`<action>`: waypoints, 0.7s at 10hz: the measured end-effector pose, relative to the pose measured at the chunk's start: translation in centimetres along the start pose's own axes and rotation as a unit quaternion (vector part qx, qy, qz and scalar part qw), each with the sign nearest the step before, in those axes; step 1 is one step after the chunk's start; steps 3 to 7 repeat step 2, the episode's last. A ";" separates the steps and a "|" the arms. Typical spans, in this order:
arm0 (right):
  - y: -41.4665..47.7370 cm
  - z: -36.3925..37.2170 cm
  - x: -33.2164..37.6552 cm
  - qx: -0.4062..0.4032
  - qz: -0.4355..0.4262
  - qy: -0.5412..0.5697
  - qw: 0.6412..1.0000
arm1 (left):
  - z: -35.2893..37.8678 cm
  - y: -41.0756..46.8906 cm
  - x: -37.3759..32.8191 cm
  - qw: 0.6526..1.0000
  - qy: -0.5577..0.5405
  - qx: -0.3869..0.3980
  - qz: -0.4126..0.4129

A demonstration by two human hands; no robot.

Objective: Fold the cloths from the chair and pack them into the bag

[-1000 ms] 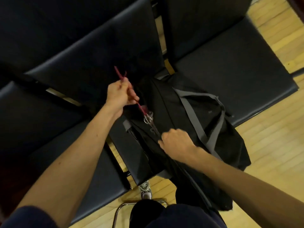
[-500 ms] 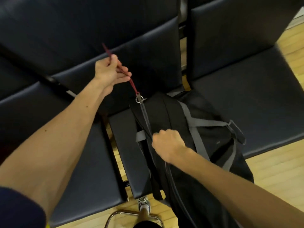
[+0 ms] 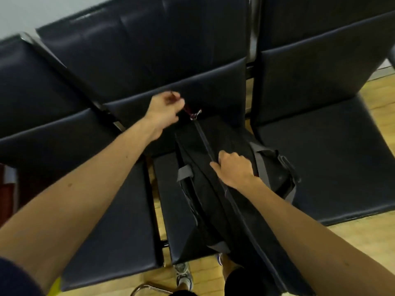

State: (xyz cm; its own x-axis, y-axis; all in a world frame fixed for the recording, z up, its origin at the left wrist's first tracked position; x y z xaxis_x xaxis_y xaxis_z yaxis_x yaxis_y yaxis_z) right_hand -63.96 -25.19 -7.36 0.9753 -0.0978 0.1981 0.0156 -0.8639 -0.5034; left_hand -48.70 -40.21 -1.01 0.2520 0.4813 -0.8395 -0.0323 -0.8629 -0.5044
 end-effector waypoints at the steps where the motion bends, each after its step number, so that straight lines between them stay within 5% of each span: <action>1: -2.1 -0.9 0.6 0.014 0.023 0.019 0.999 | -1.7 -5.2 1.0 0.998 0.002 0.049 -0.028; 2: -5.6 -6.1 2.5 -0.044 0.021 0.084 0.995 | -4.7 -10.6 -1.8 0.995 -0.023 0.098 0.006; 7: -5.6 -6.1 2.5 -0.044 0.021 0.084 0.995 | -4.7 -10.6 -1.8 0.995 -0.023 0.098 0.006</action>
Point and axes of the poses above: each hand's wrist, its own y-axis towards the middle knuckle, its own z-axis out of the palm, x = y × z, the point moved 10 cm from there along y, towards the middle knuckle, and after that the axes turned 11 degrees about -y, right-handed, at the moved point
